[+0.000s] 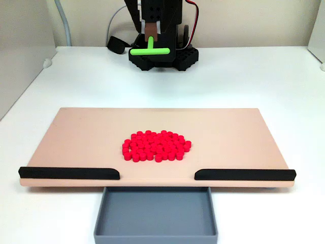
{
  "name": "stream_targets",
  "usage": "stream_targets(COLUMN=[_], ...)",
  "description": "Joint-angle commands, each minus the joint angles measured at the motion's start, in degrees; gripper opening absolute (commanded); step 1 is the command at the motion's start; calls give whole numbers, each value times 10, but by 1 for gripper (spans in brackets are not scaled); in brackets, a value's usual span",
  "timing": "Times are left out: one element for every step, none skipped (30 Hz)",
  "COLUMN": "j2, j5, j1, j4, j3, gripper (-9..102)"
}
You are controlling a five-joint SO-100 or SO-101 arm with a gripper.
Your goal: Push granules from bottom to the grey container
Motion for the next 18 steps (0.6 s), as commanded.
stream_targets(j2=[19,19,19,16,11,6,1,-1,2,11,28,49,66,75,77,81,88,97], j5=[5,5,4,6,9,12,18,17,11,-1,-15,-29,-33,-27,-18,-13,-15,-19], j1=[0,2,3,3,2,-2,-5,-5,0,8,15,21,22,19,13,9,8,10], j4=[-2,-2,-2,-1,-1,0,-1,-1,-1,-1,-1,-1,-1,-1,-1,-2,-2,-2], j3=[-5,-5,-5,-5,-5,-5,-4,2,13,29,47,68,83,91,95,101,108,120], gripper=[0,0,0,0,0,0,0,0,0,0,0,0,0,0,0,0,0,0])
